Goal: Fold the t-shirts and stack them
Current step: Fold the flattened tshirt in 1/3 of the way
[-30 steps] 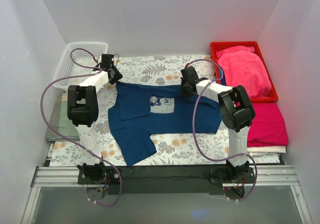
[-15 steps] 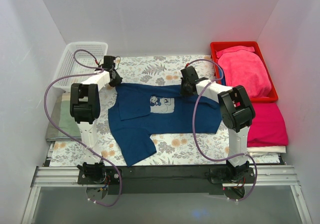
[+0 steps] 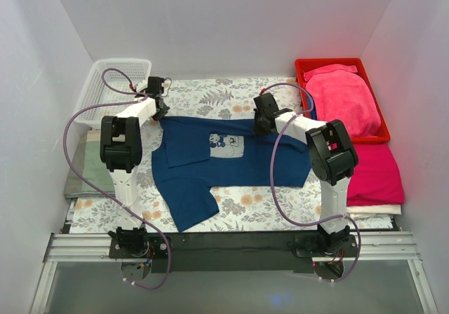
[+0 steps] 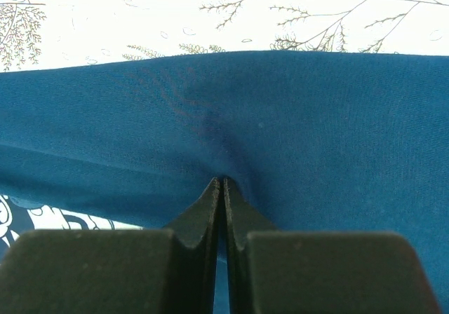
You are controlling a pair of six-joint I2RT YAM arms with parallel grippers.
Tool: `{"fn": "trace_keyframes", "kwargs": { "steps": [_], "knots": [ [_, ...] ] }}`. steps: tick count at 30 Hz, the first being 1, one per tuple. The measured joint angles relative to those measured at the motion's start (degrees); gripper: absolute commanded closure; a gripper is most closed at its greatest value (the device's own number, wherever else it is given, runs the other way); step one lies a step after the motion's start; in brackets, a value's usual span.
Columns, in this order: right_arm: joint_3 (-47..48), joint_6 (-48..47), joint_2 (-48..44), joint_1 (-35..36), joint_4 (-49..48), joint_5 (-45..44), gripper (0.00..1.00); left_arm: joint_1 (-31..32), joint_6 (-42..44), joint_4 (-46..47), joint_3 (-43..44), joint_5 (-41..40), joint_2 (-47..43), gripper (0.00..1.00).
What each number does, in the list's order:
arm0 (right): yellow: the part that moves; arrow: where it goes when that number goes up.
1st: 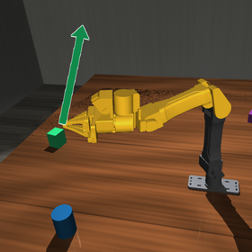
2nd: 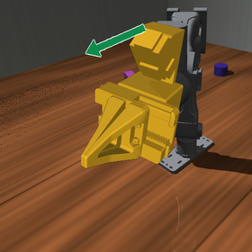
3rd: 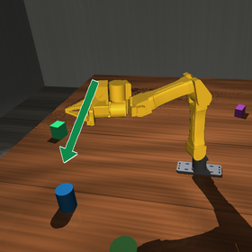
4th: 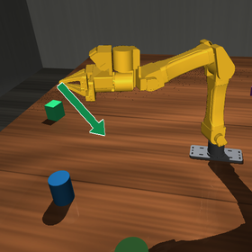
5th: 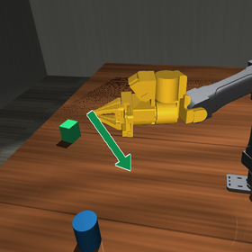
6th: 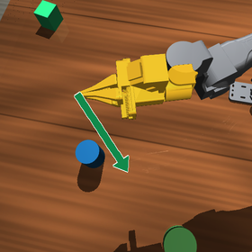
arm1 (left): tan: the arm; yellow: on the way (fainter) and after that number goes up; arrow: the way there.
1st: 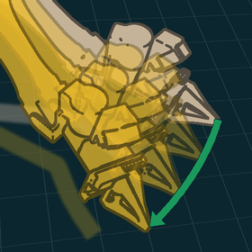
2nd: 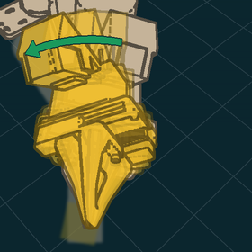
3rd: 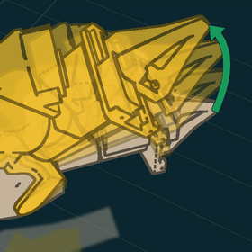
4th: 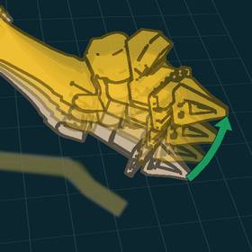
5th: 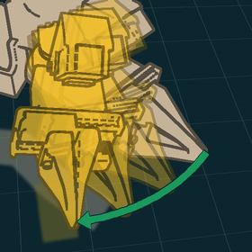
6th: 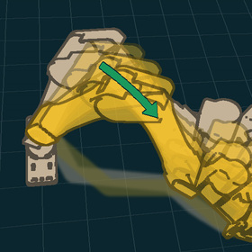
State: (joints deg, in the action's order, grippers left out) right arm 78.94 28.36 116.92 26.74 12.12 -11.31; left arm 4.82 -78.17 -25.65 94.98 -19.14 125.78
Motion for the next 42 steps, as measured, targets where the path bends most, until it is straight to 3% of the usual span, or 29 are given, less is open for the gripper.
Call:
{"fn": "trace_keyframes", "kwargs": {
  "steps": [11, 15, 19, 20, 25, 31, 42],
  "knots": [
    [-0.5, 0.1, -0.2, 0.0, -0.4, 0.0, 0.91, 0.6, -7.7, 1.9, -5.2, -6.2, -4.5, 1.0],
    [-0.7, 0.1, -0.3, 0.0, -0.7, 0.0, 0.91, 0.4, -6.6, 6.8, -9.2, -6.6, -7.3, 0.88],
    [-0.7, 0.1, -0.3, -0.1, -0.7, 0.0, 0.91, -0.3, -3.7, 13.3, -12.5, -6.1, -10.4, 0.66],
    [-0.7, 0.1, -0.3, -0.1, -0.7, 0.0, 0.91, -0.5, -2.6, 15.1, -13.9, -5.5, -11.7, 0.65],
    [-0.7, 0.1, -0.4, -0.1, -0.7, 0.0, 0.9, -0.5, 1.5, 20.2, -16.1, -1.6, -15.7, 0.64],
    [-1.1, 0.0, -1.0, -0.2, -0.2, -0.4, 0.85, 1.3, 3.0, 19.2, -16.6, 5.7, -16.0, 0.64],
    [-3.1, -1.7, -4.1, -0.7, 6.4, -3.8, 0.79, 13.9, 5.1, 17.4, -20.8, 9.2, -15.8, 0.64]
  ]
}}
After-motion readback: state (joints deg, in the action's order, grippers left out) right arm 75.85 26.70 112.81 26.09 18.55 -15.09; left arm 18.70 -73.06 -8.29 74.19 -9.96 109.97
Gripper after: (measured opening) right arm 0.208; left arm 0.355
